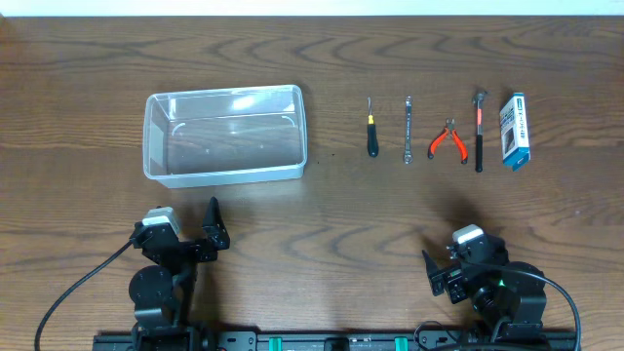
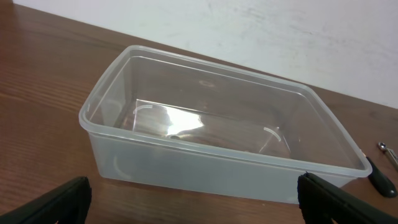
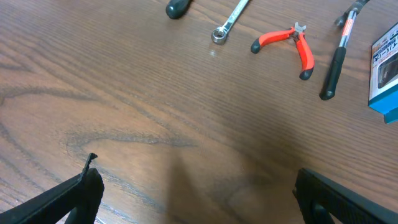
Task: Pack container
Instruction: 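Raise the right arm from rest toward the container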
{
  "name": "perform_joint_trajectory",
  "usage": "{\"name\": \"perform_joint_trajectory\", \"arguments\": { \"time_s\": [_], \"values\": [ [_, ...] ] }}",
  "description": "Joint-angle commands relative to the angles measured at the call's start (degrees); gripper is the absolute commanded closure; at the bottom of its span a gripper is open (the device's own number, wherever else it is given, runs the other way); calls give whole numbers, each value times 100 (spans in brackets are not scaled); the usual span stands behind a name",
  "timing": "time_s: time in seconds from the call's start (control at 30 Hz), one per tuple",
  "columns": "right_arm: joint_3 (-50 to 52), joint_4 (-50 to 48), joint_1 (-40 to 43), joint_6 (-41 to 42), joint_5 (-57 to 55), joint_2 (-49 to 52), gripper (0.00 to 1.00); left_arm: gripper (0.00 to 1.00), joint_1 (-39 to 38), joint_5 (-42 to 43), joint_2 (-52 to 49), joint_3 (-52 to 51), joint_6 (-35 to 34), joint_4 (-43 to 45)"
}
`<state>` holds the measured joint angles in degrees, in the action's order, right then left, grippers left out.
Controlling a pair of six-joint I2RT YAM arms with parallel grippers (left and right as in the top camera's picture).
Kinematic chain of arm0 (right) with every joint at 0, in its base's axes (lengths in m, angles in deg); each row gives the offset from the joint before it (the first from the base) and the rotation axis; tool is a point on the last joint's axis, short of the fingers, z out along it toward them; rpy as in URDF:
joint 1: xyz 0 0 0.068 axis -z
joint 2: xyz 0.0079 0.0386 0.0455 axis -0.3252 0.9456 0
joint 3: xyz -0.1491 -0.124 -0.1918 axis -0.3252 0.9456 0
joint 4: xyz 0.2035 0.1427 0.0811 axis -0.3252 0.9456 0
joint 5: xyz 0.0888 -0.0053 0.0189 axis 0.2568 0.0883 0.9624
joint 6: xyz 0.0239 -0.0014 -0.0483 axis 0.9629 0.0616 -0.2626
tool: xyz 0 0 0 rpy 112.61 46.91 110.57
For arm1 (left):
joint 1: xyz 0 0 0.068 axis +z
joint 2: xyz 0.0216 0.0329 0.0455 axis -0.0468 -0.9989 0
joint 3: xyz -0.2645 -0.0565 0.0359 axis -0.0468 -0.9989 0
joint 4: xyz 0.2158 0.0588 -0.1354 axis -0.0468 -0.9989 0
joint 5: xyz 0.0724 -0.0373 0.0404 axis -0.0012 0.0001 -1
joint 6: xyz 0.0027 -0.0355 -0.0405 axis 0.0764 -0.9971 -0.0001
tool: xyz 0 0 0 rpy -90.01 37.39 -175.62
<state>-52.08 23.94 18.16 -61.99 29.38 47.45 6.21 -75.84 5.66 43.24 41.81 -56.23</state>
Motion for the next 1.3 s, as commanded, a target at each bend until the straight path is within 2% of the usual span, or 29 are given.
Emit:
{"name": "perform_joint_trajectory", "arguments": {
  "time_s": [0.0,0.73,1.07,1.13,1.27],
  "values": [
    [48,-11,44,74,66,-52,1,2,-28,-70,-13,-170,-52,-13],
    [48,-11,42,74,66,-50,1,2,-28,-70,-13,-170,-52,-13],
    [48,-39,44,-101,-538,-50,1,2,-28,-70,-13,-170,-52,-13],
    [48,-361,42,-4,-197,-50,1,2,-31,-66,-13,-170,-55,-2],
    [48,-1515,42,337,1307,-50,1,2,-31,-63,-17,-170,-55,-9]
  ]
}}
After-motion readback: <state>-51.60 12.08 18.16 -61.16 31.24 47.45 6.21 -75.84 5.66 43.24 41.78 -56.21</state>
